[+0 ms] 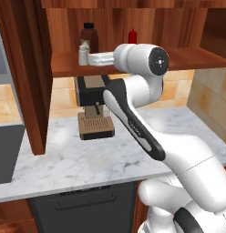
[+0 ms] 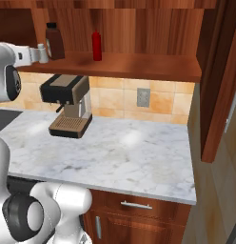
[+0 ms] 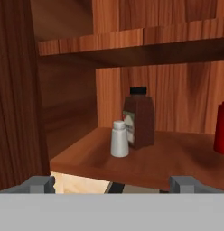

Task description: Collect the paprika, ketchup, and shaker from the cabinet and place them next to the stove.

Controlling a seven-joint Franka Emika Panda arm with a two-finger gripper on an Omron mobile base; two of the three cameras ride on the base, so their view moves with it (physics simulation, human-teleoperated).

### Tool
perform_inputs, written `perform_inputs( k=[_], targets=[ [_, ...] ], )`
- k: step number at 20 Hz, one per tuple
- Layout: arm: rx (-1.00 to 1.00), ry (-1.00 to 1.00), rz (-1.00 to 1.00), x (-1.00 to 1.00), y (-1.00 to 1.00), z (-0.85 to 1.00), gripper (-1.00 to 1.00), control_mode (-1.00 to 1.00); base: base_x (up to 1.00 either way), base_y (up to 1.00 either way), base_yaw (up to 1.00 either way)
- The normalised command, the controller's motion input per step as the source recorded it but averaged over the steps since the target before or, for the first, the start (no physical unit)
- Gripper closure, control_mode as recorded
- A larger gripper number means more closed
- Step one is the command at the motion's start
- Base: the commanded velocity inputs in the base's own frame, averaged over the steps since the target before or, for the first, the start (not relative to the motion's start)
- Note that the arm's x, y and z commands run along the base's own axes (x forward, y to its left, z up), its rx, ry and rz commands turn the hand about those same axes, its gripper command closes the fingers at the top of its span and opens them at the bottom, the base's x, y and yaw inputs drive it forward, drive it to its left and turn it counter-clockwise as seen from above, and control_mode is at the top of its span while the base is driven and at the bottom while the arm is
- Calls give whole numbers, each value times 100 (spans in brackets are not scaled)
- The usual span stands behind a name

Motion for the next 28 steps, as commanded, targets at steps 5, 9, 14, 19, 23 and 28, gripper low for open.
perform_inputs(
  k=[5,9,14,19,23,28],
  targets=[
    [0,10,0,31,0,0,-100,-100,0,0,0],
    [0,10,0,44,0,0,-100,-100,0,0,0],
    [0,3,0,42,0,0,-100,-100,0,0,0],
    [-2,0,0,32,0,0,-100,-100,0,0,0],
    [-2,1,0,33,12,0,-100,-100,0,0,0],
    [-2,3,0,36,18,0,-100,-100,0,0,0]
  ],
)
